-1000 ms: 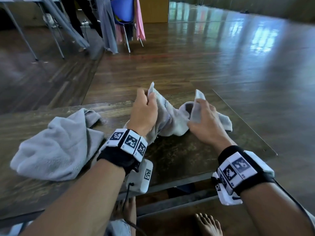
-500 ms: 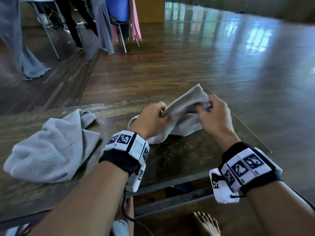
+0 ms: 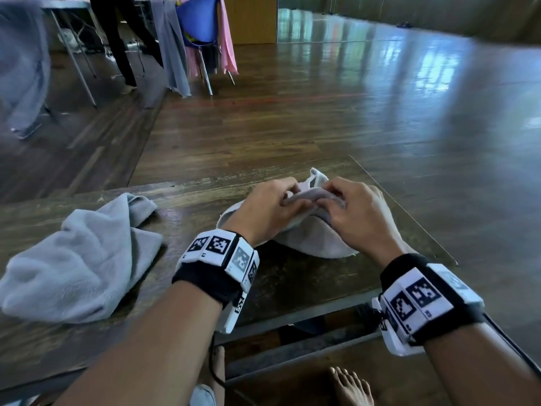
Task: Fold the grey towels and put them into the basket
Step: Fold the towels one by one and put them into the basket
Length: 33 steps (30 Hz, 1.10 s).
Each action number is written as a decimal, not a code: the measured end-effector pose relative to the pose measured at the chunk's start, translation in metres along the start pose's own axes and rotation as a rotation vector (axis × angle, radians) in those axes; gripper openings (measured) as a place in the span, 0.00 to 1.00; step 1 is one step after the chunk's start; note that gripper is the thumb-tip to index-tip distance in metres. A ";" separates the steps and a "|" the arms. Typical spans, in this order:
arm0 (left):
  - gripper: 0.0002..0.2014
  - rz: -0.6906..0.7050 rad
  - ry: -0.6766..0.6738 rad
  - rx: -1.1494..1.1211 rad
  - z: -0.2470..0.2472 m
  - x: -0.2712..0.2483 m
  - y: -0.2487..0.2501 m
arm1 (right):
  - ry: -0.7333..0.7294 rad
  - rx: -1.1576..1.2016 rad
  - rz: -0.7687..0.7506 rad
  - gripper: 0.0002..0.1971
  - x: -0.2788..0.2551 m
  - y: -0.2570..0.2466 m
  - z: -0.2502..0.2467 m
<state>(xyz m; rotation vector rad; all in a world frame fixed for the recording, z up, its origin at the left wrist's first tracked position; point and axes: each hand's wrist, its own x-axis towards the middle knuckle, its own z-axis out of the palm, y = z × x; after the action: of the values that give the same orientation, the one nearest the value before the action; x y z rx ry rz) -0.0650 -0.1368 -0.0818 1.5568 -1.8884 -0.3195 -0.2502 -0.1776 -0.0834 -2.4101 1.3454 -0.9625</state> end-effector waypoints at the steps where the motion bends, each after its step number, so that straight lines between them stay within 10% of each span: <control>1: 0.13 -0.014 -0.006 0.025 -0.001 -0.001 -0.006 | 0.020 0.002 0.022 0.03 0.001 0.001 -0.002; 9: 0.21 -0.262 0.135 0.240 -0.028 -0.012 -0.053 | 0.225 -0.006 0.281 0.11 0.010 0.015 -0.015; 18: 0.11 -0.433 0.431 -0.308 -0.031 -0.014 -0.055 | -0.210 -0.071 0.425 0.11 0.004 0.030 -0.014; 21: 0.16 -0.593 0.278 -0.679 -0.031 -0.011 -0.040 | -0.197 -0.078 0.461 0.13 0.003 0.035 -0.016; 28: 0.26 -0.612 -0.692 0.195 -0.012 -0.016 -0.029 | -0.475 -0.034 0.306 0.13 -0.010 0.041 0.008; 33: 0.17 -0.461 -0.320 -0.051 -0.011 -0.018 -0.034 | -0.628 0.005 0.115 0.14 -0.017 0.035 0.034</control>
<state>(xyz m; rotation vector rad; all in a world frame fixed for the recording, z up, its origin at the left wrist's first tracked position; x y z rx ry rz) -0.0300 -0.1262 -0.0987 1.9907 -1.7061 -0.8570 -0.2583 -0.1873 -0.1336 -2.3041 1.2060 -0.1422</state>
